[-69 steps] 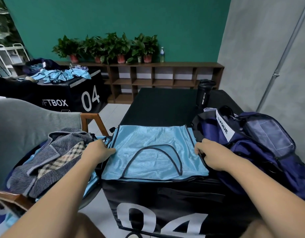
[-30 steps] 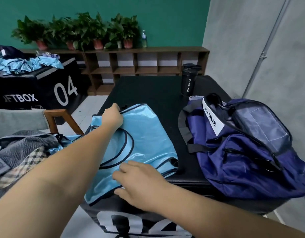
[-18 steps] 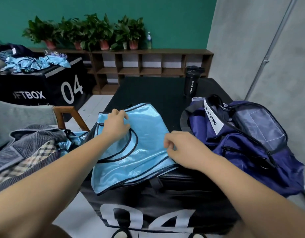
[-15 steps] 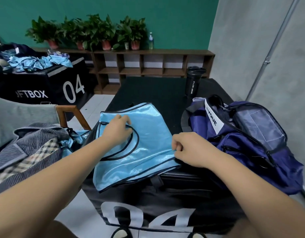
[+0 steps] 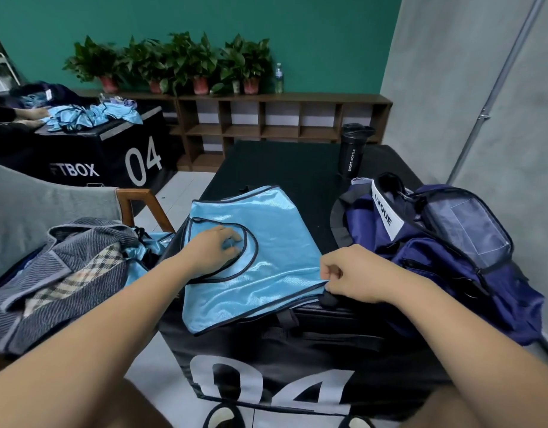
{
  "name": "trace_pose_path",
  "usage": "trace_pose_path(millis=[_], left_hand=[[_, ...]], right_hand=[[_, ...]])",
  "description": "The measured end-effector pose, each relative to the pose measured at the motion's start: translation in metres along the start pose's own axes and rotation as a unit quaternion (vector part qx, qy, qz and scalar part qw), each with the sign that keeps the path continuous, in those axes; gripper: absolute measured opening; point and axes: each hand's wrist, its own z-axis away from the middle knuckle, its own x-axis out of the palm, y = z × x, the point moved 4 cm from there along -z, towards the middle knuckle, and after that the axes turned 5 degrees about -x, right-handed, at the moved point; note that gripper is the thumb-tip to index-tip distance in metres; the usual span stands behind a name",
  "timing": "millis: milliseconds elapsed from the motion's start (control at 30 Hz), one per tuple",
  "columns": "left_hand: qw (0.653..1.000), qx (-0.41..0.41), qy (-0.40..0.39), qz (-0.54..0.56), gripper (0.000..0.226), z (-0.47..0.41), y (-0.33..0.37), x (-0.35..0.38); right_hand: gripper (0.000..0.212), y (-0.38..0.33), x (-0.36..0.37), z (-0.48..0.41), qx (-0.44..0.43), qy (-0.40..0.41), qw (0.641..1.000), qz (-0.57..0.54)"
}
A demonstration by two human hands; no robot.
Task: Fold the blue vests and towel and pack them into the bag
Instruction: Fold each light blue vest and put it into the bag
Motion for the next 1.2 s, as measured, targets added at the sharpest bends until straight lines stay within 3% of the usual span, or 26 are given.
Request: trace_pose_path(millis=[167,267,400,700,933,1033,1200], left_hand=[[1.000,0.006,-0.012,0.003,0.038,0.007,0.003,-0.004],[1.000,0.029,-0.003,0.011,0.037,0.022,0.013,-0.011],[0.995,0.089,0.047,0.022,0.017,0.046,0.035,-0.026],[0.982,0.186,0.016,-0.009,0.024,0.103,0.074,-0.003],[0.968,0.181,0.024,-0.172,0.047,0.113,0.089,0.033],[0.962,0.184,0.037,-0.196,0.039,0.111,0.092,0.040],[0.972,0.183,0.025,-0.148,0.015,0.109,0.088,0.025]], right_hand=[[0.015,-0.012,0.001,0.011,-0.005,-0.051,0.998,0.023],[0.031,-0.017,-0.002,0.013,-0.043,-0.012,0.998,0.044],[0.046,-0.025,0.008,0.010,-0.102,0.023,0.993,0.049],[0.030,-0.039,0.032,-0.009,-0.129,0.038,0.981,0.141],[0.028,-0.042,0.037,-0.013,-0.120,0.013,0.982,0.145],[0.027,-0.042,0.038,-0.013,-0.123,0.007,0.982,0.142],[0.026,-0.040,0.040,-0.013,-0.132,0.018,0.982,0.134]])
